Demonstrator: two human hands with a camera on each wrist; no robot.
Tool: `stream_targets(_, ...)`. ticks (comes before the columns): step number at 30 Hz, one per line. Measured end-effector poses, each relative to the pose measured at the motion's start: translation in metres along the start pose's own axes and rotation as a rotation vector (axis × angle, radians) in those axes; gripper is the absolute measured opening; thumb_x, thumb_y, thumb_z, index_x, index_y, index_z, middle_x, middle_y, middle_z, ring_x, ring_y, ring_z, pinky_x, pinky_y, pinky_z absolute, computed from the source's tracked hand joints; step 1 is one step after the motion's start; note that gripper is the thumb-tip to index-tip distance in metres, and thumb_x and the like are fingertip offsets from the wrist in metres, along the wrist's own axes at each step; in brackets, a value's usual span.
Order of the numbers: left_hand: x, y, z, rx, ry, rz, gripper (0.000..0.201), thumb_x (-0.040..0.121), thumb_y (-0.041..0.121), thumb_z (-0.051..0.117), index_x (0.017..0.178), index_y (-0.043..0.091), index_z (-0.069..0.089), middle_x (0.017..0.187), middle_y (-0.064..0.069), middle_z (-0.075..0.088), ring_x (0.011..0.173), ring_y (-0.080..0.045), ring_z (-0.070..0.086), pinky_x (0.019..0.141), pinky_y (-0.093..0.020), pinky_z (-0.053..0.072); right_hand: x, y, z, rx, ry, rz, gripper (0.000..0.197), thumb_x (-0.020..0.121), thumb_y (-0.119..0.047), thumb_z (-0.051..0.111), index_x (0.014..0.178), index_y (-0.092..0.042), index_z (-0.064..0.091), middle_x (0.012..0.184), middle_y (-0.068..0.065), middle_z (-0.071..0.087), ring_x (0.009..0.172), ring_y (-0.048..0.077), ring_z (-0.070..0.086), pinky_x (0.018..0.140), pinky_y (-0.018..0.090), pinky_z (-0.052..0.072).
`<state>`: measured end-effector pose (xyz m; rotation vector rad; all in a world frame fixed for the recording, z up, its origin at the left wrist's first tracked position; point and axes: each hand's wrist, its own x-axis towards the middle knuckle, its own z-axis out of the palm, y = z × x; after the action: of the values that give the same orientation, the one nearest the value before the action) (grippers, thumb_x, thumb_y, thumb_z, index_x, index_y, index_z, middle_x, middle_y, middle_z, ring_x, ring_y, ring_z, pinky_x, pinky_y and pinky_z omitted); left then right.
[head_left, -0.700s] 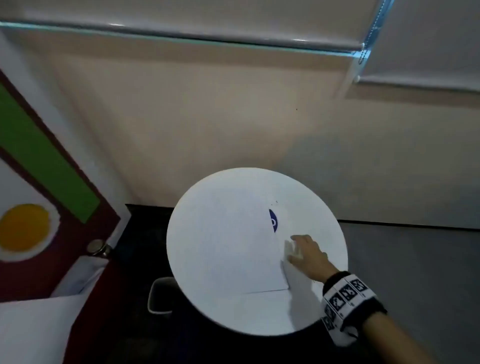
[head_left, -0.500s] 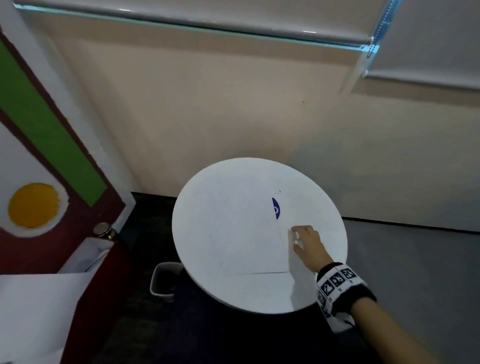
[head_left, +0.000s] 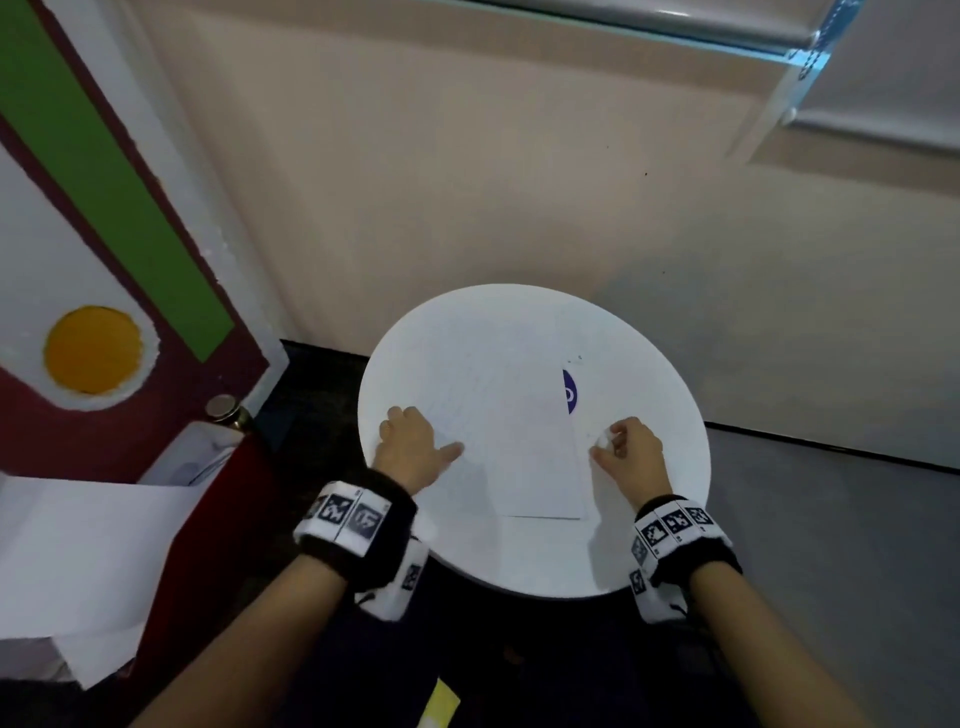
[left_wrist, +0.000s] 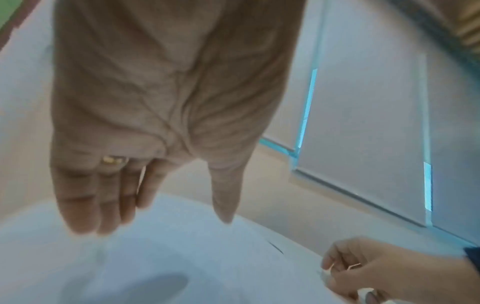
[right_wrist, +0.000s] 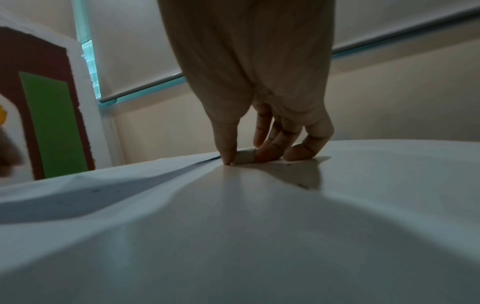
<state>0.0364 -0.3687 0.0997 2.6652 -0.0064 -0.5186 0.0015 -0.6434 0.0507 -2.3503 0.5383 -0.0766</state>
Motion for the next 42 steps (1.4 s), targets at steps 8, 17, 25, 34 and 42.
stream_targets(8,0.021,0.044,0.033,0.132,-0.042,-0.172,0.123,0.073,0.055,0.075,0.151,0.009,-0.009,0.151,-0.024,0.002,0.140,-0.042,0.015,0.103,-0.050,0.038,-0.005,0.016,-0.013,0.158,-0.044,0.029,0.017,0.085,-0.008,0.064,0.100,-0.004,0.060,0.092,0.012,0.058,0.083,0.025,0.054,0.076,0.031,0.046)
stream_targets(17,0.019,0.039,0.028,0.214,-0.069,-0.213,0.133,0.066,0.066,0.074,0.151,0.009,-0.011,0.151,-0.028,0.003,0.141,-0.044,0.010,0.108,-0.055,0.026,0.011,-0.021,-0.021,0.233,-0.090,-0.156,0.016,0.085,-0.004,0.062,0.100,-0.009,0.060,0.100,0.010,0.063,0.077,0.022,0.057,0.073,0.030,0.051)
stream_targets(25,0.012,0.035,0.024,-0.070,-0.068,-0.083,0.136,0.062,0.034,0.090,0.151,0.023,-0.012,0.137,-0.019,0.030,0.119,-0.035,0.046,0.094,-0.043,0.046,0.000,-0.044,0.003,0.216,-0.259,-0.187,0.013,0.084,-0.003,0.061,0.095,-0.011,0.059,0.095,0.012,0.061,0.078,0.027,0.063,0.066,0.020,0.047)
stream_targets(34,-0.046,0.026,0.047,0.092,-0.205,0.113,0.088,0.079,0.044,0.073,0.145,0.016,0.021,0.133,-0.008,0.030,0.119,-0.028,0.043,0.084,-0.038,0.046,-0.015,-0.029,-0.001,0.191,-0.348,-0.105,0.018,0.081,-0.002,0.066,0.099,-0.004,0.062,0.084,0.006,0.057,0.058,0.007,0.053,0.051,0.007,0.042)
stream_targets(42,-0.021,0.017,0.011,-0.293,0.281,0.428,0.041,0.088,0.000,0.047,0.065,0.021,0.020,0.056,0.004,0.023,0.056,-0.016,0.021,0.053,-0.032,0.019,-0.014,-0.032,-0.004,0.263,-0.396,-0.102,0.008,0.083,-0.005,0.066,0.088,-0.004,0.061,0.071,0.010,0.059,0.055,0.013,0.055,0.052,0.017,0.047)
